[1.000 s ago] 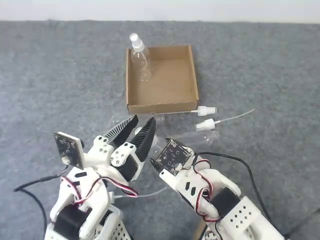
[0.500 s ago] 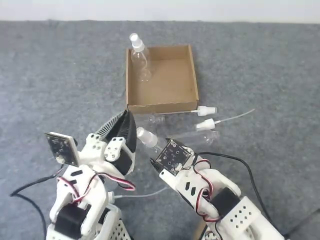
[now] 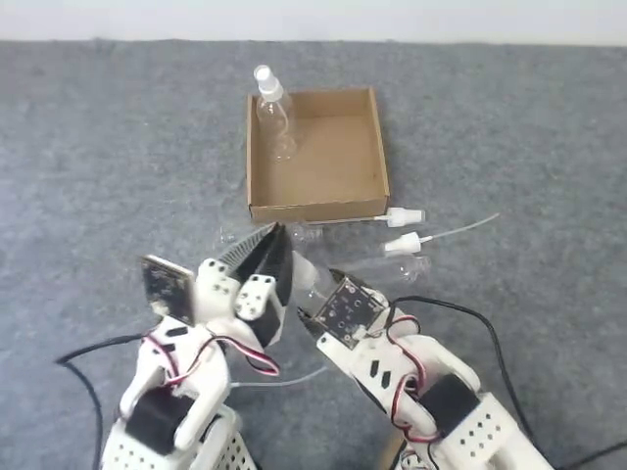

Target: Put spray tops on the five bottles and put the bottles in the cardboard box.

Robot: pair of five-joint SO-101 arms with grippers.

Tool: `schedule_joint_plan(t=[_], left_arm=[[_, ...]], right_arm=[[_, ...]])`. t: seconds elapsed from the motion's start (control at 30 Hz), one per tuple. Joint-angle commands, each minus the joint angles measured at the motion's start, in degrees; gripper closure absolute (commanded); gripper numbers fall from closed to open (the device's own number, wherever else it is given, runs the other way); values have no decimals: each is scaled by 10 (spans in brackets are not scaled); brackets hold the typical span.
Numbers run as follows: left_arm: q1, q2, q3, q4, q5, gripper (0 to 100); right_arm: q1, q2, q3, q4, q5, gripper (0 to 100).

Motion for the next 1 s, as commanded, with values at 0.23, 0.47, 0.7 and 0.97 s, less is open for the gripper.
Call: schedule_joint_plan(t=[0.23,0.47,0.7,0.97], left_arm=[[53,-9,20,-18,-50,987],[51,-9,-22,7,-50,987],[-23,-10,-40,-6,-47,987],[-120,-10,-54,-5,-50,987]], right_arm=[[-7,-116,11,29,7,991],[-7,-121,14,30,7,991],[-6,-121,17,30,5,991],[-5,-116,18,31,4,991]])
